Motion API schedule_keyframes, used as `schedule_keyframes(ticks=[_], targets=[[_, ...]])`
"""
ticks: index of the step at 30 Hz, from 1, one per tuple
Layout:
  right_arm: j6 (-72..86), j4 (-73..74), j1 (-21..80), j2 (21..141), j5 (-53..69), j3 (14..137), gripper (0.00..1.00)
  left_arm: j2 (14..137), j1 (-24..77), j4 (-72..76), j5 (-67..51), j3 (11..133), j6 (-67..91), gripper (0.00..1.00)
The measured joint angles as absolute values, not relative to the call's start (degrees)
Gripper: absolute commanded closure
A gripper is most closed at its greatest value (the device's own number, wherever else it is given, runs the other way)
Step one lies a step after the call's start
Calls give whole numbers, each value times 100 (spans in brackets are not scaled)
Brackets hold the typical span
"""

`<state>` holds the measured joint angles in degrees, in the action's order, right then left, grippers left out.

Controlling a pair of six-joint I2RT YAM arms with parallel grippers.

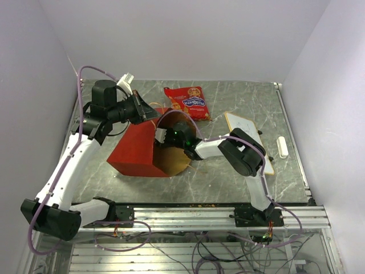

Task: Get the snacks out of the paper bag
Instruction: Take out the snack from the paper bag.

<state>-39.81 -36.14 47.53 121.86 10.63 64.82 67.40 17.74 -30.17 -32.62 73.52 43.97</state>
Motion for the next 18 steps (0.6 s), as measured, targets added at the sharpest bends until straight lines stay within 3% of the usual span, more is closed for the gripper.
schedule_keyframes(ticks=[2,5,18], targets=[[-3863,-3627,4748,12175,1020,6475,74,6720,1774,-3179,-3120,7413,4394,93],[-3669,-3597,4748,12068,1052,6359,99,6648,1774,-3424,-2891,7463,4399,93],[-2556,-2147,4849,10208,1664,5653,100,6827,1737,-4029,-2309,7811,4475,93]])
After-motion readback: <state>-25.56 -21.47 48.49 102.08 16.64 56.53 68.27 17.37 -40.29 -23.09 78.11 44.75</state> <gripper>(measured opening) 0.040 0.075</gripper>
